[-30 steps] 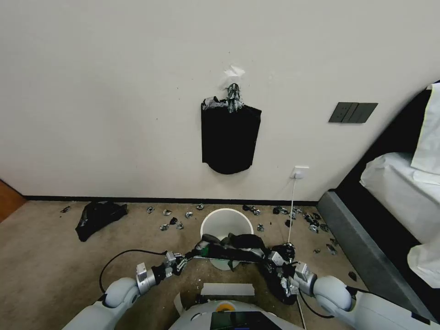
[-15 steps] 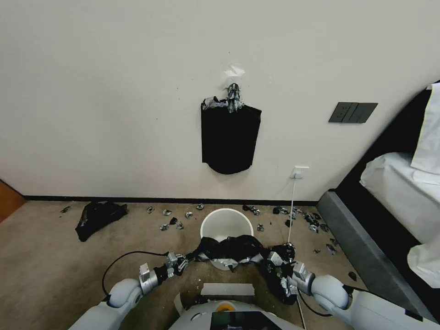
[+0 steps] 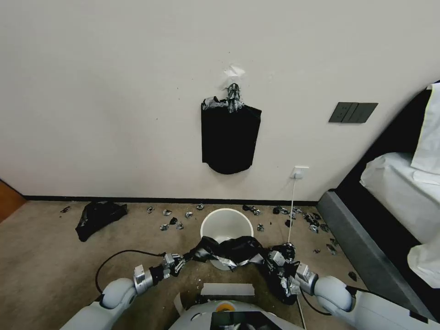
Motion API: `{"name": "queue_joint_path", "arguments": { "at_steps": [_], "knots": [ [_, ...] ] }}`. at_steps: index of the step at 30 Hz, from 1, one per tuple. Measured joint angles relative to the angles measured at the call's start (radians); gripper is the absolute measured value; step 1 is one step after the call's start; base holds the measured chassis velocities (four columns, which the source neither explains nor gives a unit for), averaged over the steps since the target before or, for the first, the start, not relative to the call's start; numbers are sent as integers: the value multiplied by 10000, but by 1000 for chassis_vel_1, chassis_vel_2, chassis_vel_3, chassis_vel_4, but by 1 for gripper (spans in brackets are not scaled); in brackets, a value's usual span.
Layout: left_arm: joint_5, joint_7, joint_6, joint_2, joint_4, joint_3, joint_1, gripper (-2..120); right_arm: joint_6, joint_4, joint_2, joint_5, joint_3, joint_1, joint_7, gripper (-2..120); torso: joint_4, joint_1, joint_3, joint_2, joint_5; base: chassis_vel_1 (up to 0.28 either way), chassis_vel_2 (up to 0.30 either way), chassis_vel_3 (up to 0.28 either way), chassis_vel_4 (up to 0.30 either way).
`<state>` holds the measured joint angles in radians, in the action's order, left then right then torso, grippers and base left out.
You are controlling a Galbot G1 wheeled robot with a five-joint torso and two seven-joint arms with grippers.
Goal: Place a trash bag onto the trash bin.
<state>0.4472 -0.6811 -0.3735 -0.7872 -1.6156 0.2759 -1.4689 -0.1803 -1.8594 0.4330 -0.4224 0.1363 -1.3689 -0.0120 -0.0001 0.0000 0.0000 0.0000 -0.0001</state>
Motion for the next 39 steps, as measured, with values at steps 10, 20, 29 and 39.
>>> {"name": "queue_joint_path", "arguments": {
  "at_steps": [10, 20, 29, 39],
  "knots": [
    [-1422, -745, -394, 153, -44, 342, -8, 61, -223, -27, -273, 208, -405, -499, 538, 10, 0, 0, 0, 0, 0, 0, 0, 0, 0],
    [-1694, -1081, -483, 153, -61, 462, 5, 67, -759, 148, -453, 443, -974, -822, 1843, 10, 1, 0, 0, 0, 2, 0, 0, 0, 0],
    [-2051, -1513, -464, 177, -46, 748, 60, 68, -1140, 617, -625, 858, -1206, -774, 2666, 10, 1, 0, 0, 0, 2, 0, 0, 0, 0],
    [-2280, -1836, -382, 218, -32, 1025, 87, 74, -1406, 935, -732, 1086, -1254, -741, 3293, 10, 1, 0, 0, 0, 1, 0, 0, 0, 0]
  ]
}}
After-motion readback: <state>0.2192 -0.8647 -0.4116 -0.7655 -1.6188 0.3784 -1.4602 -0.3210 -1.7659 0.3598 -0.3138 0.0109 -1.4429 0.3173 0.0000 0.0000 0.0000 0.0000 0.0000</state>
